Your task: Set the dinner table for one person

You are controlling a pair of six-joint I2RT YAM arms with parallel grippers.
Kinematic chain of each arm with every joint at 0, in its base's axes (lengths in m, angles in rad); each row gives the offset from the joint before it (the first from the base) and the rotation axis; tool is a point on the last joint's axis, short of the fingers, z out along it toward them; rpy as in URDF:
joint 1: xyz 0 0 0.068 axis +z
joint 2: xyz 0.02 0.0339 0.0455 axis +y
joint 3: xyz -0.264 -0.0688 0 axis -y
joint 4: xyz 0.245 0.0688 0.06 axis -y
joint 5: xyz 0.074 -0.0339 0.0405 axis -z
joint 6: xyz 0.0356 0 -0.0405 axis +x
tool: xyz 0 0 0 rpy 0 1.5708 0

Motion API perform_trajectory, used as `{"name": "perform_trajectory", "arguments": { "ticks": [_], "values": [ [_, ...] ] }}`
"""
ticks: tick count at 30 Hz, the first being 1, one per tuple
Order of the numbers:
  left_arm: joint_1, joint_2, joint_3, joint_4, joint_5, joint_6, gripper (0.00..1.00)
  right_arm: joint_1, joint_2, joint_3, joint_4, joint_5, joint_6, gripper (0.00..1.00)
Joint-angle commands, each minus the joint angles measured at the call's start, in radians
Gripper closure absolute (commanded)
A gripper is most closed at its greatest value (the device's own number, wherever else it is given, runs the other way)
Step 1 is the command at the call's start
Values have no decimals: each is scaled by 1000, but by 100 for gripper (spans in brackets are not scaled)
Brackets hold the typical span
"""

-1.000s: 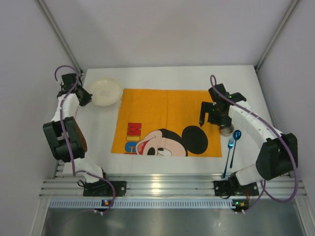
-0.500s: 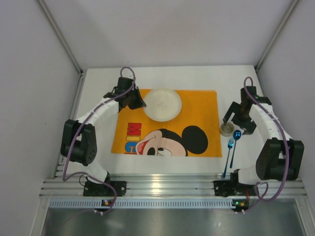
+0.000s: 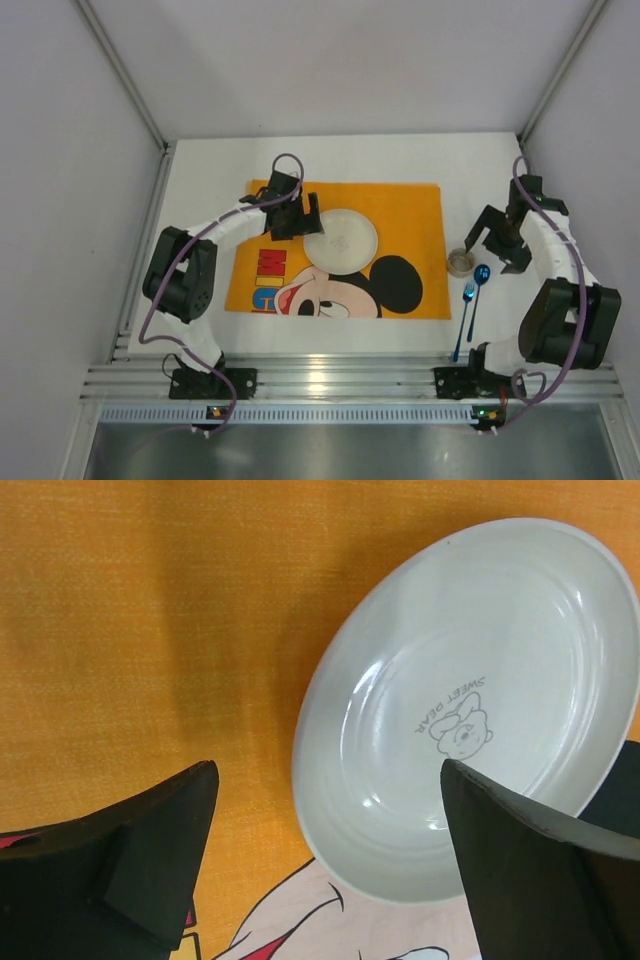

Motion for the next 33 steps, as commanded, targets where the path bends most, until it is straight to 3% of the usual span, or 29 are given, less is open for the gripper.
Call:
{"name": "perform_trajectory", "arguments": {
  "ticks": [1, 7, 11, 14, 20, 28, 31, 33],
  "values": [
    [0, -23, -23, 11, -61, 1, 2, -24, 30, 63, 53, -23, -22, 0],
    [69, -195, -91, -32, -201, 3, 2, -24, 123, 100, 110, -76, -24, 18],
    [211, -233, -201, -19, -169, 0, 2, -21, 180, 110, 125, -66, -31, 45],
    [259, -220, -267, -19, -163, -2, 2, -18, 214, 96, 134, -57, -34, 64],
    [286, -247, -388, -19, -217, -69, 5, -1, 203, 30, 157, -40, -31, 66],
    [299, -201, -411, -137, -303, -158, 8, 15, 212, -38, 208, -49, -28, 66],
    [299, -232, -447, -144, -307, -180, 8, 28, 225, -45, 223, -54, -22, 70],
    [299, -250, -453, -148, -298, -180, 8, 36, 232, -38, 226, -56, -19, 78]
  ]
}}
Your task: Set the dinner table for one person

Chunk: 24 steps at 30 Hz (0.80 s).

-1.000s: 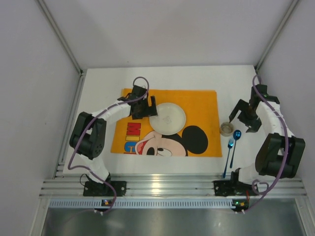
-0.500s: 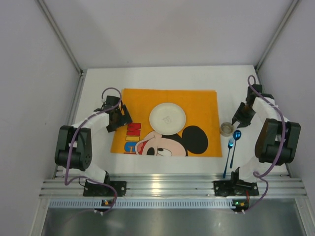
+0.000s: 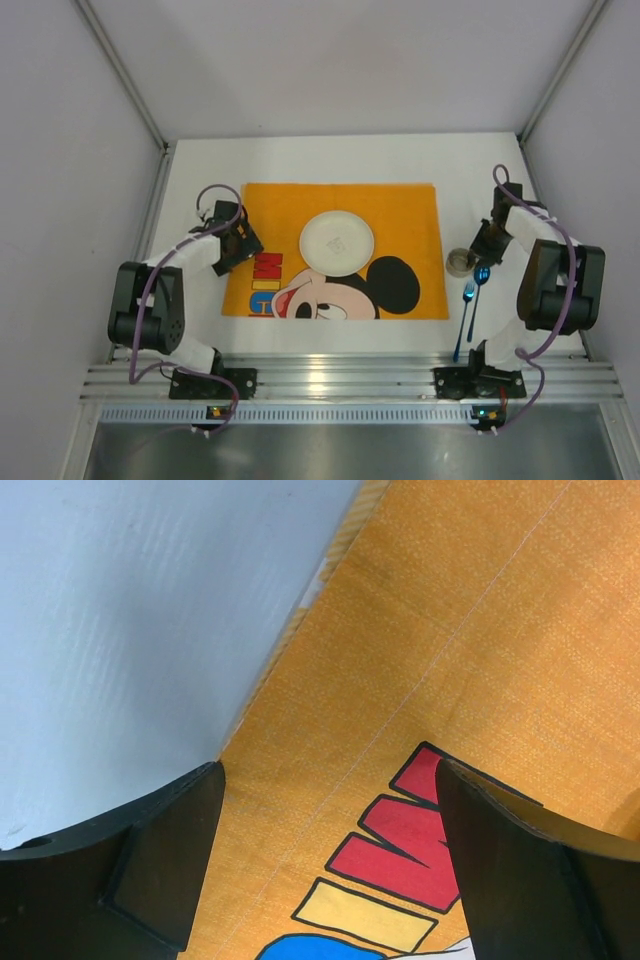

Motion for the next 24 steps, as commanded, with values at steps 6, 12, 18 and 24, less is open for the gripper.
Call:
{"name": "perform_trajectory", "arguments": {
  "ticks": [6, 12, 18, 24],
  "values": [
    [11, -80, -30, -186, 21, -61, 7, 32, 7, 56, 25, 5, 2, 100],
    [11, -192, 88, -306, 14, -52, 3, 138, -22, 220, -51, 63, 19, 100],
    [13, -235, 232, -386, -29, 4, 2, 332, 79, 464, -104, 80, 104, 100],
    [11, -266, 267, -418, -3, 29, 2, 412, 323, 671, -112, 89, 148, 100]
  ]
}}
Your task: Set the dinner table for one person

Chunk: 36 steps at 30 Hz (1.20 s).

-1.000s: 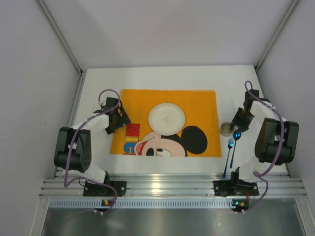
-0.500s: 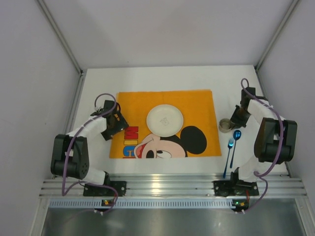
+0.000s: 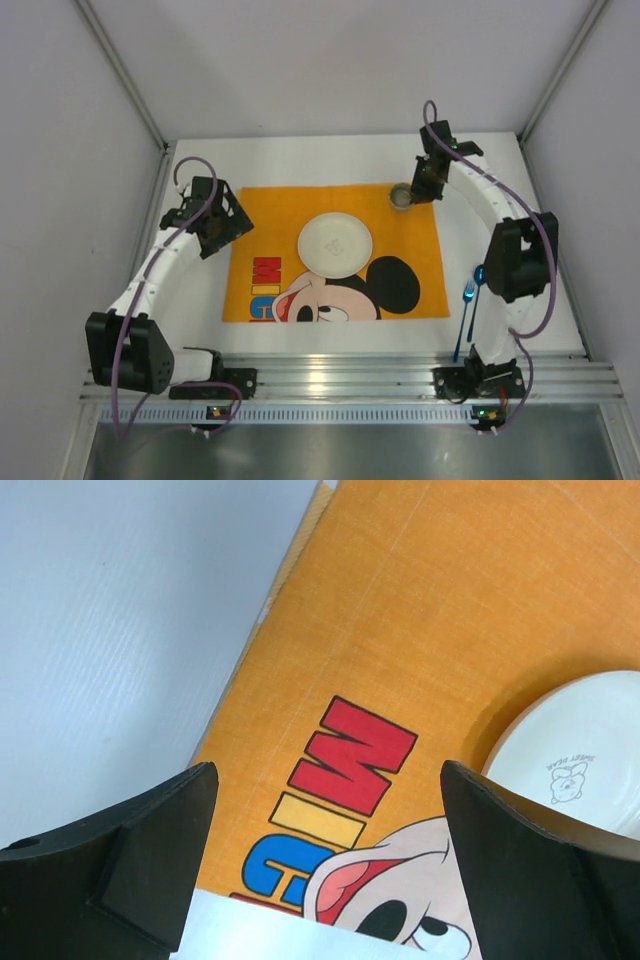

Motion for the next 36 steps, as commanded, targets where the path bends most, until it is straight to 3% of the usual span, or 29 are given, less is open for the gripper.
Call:
{"name": "perform_trajectory", "arguments": {
  "ticks": [1, 9, 10, 14, 19, 22, 25, 28, 29, 31, 36],
  "values": [
    [4, -39, 19, -73, 3, 26, 2, 13, 141, 101, -28, 26, 48, 100],
    [4, -180, -21, -135, -6, 56, 2, 12, 393, 348, -91, 40, 54, 100],
    [4, -191, -27, -139, -15, 57, 2, 12, 396, 350, -91, 41, 56, 95],
    [4, -250, -39, -159, -31, 62, 2, 4, 311, 275, -96, 72, 53, 21],
    [4, -290, -71, -170, -14, 77, 2, -85, 70, 28, -78, 94, 4, 0],
    [4, -315, -108, -158, 35, 82, 2, -203, -177, -267, -45, 26, -12, 0],
    [2, -326, -159, -132, 70, 79, 2, -265, -309, -438, -32, -17, -13, 3],
    [1, -327, -203, -95, 101, 66, 2, -318, -444, -641, -16, -95, 17, 17],
    [-1, -326, -210, -83, 107, 60, 2, -333, -490, -725, 4, -113, 33, 29],
    [-7, -323, -223, -72, 115, 54, 2, -336, -524, -794, 25, -155, 45, 40],
    [-15, -310, -228, -52, 115, 53, 2, -338, -512, -903, 53, -170, 50, 54]
  ]
}}
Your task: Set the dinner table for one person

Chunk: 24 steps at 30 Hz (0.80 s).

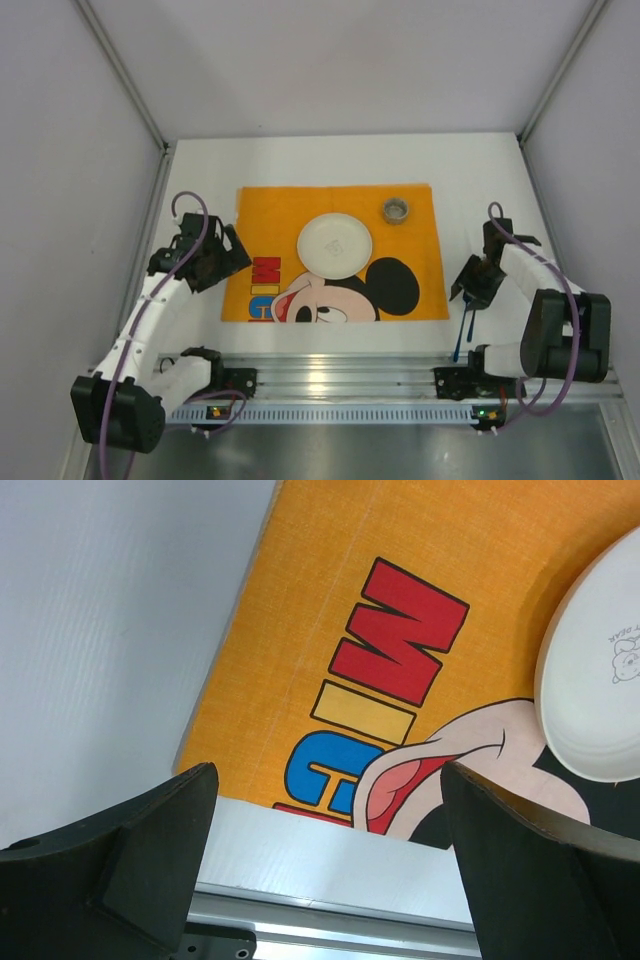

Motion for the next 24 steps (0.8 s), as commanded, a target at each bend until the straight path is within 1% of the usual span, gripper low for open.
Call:
{"name": "perform_trajectory", "arguments": {
  "ticks": [1, 8, 15, 16, 20, 22, 23, 24],
  "values": [
    [-5, 1, 0, 58, 12, -6, 2, -5, -5, -21, 57, -33, 12, 56],
    [-6, -53, -9, 40, 4, -32, 2, -5, 18, -29, 50, 2, 14, 62],
    [-9, -67, -1, 24, -5, -40, 2, -32, 21, 26, 12, 51, 17, 61],
    [-9, -68, -3, 26, -6, -41, 2, -41, 21, 32, -12, 63, 24, 59],
    [-9, -68, -4, 29, -13, -50, 2, -87, -7, 40, -19, 108, 28, 59],
    [-9, -67, -10, 33, -14, -53, 2, -90, 23, 42, -16, 105, 26, 60],
    [-9, -65, -13, 41, -13, -53, 2, -92, 38, 40, -14, 103, 28, 64],
    [-9, -59, -16, 46, -16, -52, 2, -90, 61, 33, -8, 99, 26, 74]
  ]
}}
